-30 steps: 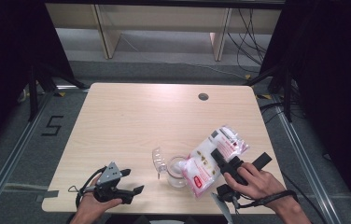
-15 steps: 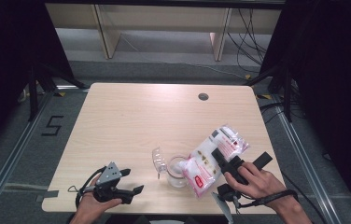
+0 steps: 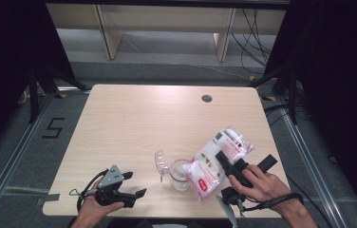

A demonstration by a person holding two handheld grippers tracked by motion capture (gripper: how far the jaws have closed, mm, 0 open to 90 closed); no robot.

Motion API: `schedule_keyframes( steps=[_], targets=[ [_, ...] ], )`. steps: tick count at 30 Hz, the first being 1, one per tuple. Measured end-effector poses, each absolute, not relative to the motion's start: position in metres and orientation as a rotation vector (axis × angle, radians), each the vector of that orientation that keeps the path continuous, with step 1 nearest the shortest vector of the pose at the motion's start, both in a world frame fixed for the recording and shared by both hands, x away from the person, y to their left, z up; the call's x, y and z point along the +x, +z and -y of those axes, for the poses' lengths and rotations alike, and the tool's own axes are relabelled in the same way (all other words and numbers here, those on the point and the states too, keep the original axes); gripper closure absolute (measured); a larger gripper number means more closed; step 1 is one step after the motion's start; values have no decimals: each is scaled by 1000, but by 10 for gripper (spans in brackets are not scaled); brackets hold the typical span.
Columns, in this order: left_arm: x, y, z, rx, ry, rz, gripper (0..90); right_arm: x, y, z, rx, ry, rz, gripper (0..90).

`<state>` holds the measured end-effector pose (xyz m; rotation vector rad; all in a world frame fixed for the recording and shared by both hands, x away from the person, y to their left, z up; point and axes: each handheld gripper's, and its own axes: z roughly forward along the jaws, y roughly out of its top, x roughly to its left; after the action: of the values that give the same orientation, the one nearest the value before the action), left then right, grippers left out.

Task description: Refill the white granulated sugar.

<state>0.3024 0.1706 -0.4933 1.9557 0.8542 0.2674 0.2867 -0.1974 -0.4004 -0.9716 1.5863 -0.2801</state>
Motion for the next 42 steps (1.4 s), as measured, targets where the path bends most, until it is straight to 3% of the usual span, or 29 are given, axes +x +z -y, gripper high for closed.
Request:
schedule_keyframes(
  steps=[42],
  targets=[
    [302, -492, -171, 1952, 276, -860, 199, 293, -405, 197, -925, -266, -1604, 790]
  ],
)
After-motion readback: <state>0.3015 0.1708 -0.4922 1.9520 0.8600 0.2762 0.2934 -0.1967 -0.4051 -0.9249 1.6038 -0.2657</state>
